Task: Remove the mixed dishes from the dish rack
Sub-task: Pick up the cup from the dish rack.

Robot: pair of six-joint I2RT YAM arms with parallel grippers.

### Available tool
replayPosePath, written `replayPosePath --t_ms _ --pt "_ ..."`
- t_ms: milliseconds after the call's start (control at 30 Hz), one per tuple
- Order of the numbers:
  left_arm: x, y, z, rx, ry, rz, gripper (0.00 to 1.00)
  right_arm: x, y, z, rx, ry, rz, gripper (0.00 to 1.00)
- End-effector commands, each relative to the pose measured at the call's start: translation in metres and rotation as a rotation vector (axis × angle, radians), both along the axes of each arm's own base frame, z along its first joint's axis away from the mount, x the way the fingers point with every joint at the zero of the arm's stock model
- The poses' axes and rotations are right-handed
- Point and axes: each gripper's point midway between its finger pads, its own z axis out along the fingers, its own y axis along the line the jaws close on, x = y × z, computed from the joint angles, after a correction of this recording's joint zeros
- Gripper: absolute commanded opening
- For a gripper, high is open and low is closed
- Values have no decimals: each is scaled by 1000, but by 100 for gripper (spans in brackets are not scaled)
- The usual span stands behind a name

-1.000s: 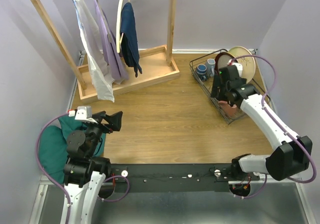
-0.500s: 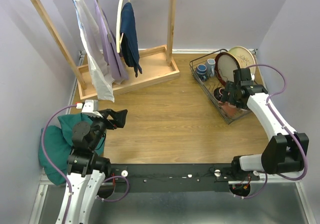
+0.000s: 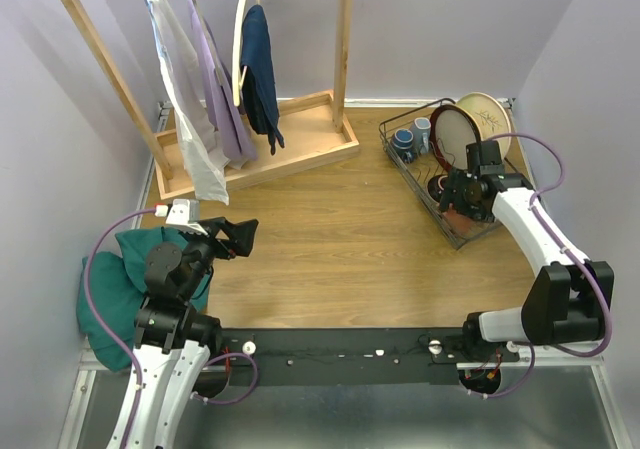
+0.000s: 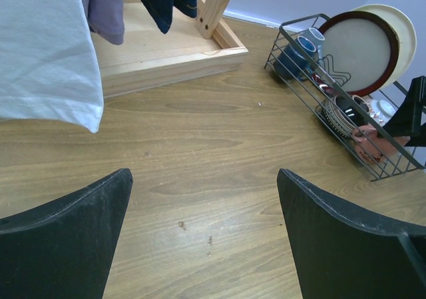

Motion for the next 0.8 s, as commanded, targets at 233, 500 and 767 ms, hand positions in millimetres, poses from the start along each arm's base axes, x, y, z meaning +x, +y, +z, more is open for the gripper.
replayPosePath --t_ms 233,500,767 --pt "-1 -7 2 -1 -18 -37 99 5 -7 -7 -49 14 61 86" --pt "-2 -8 3 -1 -25 -45 99 18 -1 -6 -38 -28 115 80" --pt "-4 -9 4 1 -30 -51 99 20 1 -7 -33 -39 128 67"
